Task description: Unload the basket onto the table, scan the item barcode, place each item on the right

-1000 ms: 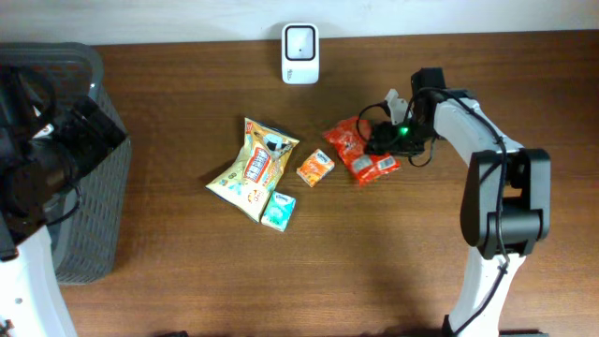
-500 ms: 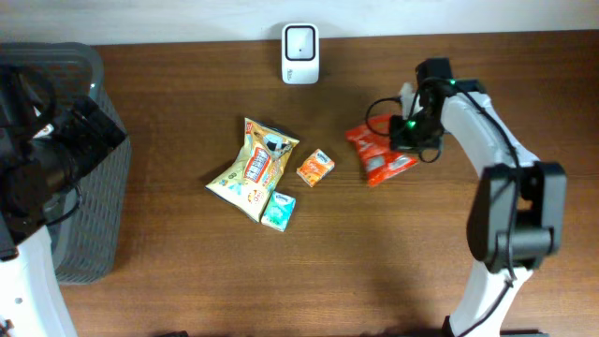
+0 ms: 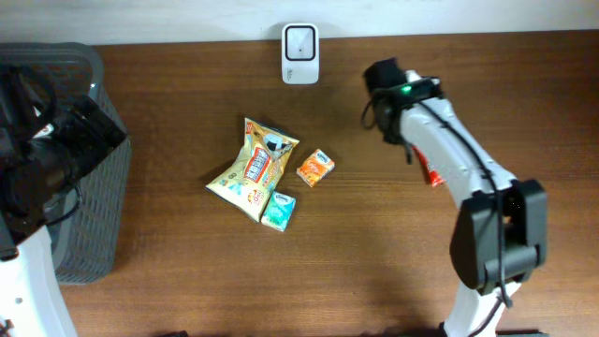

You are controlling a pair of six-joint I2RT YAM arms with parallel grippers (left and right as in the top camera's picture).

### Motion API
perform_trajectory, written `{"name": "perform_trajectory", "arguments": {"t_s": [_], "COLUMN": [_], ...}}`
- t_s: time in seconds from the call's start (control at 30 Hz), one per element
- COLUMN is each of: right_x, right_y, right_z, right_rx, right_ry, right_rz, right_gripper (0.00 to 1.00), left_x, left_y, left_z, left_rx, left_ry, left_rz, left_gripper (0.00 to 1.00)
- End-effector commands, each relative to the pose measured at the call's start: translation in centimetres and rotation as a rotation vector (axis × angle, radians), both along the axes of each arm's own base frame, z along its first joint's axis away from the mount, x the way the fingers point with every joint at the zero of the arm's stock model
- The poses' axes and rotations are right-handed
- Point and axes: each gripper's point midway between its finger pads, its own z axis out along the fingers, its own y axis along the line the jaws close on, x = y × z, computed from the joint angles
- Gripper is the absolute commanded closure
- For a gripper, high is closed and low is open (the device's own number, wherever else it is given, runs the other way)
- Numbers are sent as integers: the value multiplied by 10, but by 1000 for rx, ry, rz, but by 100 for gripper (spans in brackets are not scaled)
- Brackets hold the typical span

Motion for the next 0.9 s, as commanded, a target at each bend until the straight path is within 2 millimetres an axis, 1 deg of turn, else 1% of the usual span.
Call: {"name": "perform_trajectory", "arguments": {"t_s": [0.0, 0.03, 0.07, 0.1, 0.13, 0.17, 0.2, 0.27, 0.3, 0.4, 0.53, 0.67, 0.73, 0.8, 0.83, 0.87], "right_x": [3, 7, 8, 7, 5, 3, 1, -3, -5, -9, -12, -11, -10, -10, -10, -10], "right_y": [3, 11, 20, 24, 20, 14, 8, 0, -5, -20, -47, -65, -69, -67, -67, -66], "right_z": [-14, -20, -26, -31, -33, -35, -37, -42, -47, -60, -90, -101, -107, -113, -116, -117], "right_rx": [54, 108, 168, 205, 206, 198, 188, 175, 173, 169, 148, 161, 188, 220, 221, 221], "right_ry": [40, 86, 146, 189, 211, 220, 228, 241, 247, 262, 253, 243, 241, 239, 246, 249], "right_rz": [39, 130, 256, 333, 350, 340, 328, 311, 299, 292, 250, 205, 194, 193, 193, 193], "right_gripper": [89, 82, 72, 55, 45, 31, 21, 10, 7, 5, 5, 7, 8, 8, 11, 20], "left_x": [0, 0, 0, 0, 0, 0, 0, 0, 0, 0, 0, 0, 0, 0, 0, 0], "left_y": [1, 1, 1, 1, 1, 1, 1, 1, 1, 1, 1, 1, 1, 1, 1, 1], "left_z": [0, 0, 0, 0, 0, 0, 0, 0, 0, 0, 0, 0, 0, 0, 0, 0], "left_rx": [-8, -8, -8, -8, -8, -8, -8, -8, -8, -8, -8, -8, -8, -8, -8, -8], "left_ry": [-4, -4, -4, -4, -4, -4, -4, -4, -4, -4, -4, -4, -4, -4, -4, -4], "left_rz": [10, 10, 10, 10, 10, 10, 10, 10, 10, 10, 10, 10, 10, 10, 10, 10], "left_gripper": [1, 1, 1, 1, 1, 1, 1, 1, 1, 1, 1, 1, 1, 1, 1, 1]}}
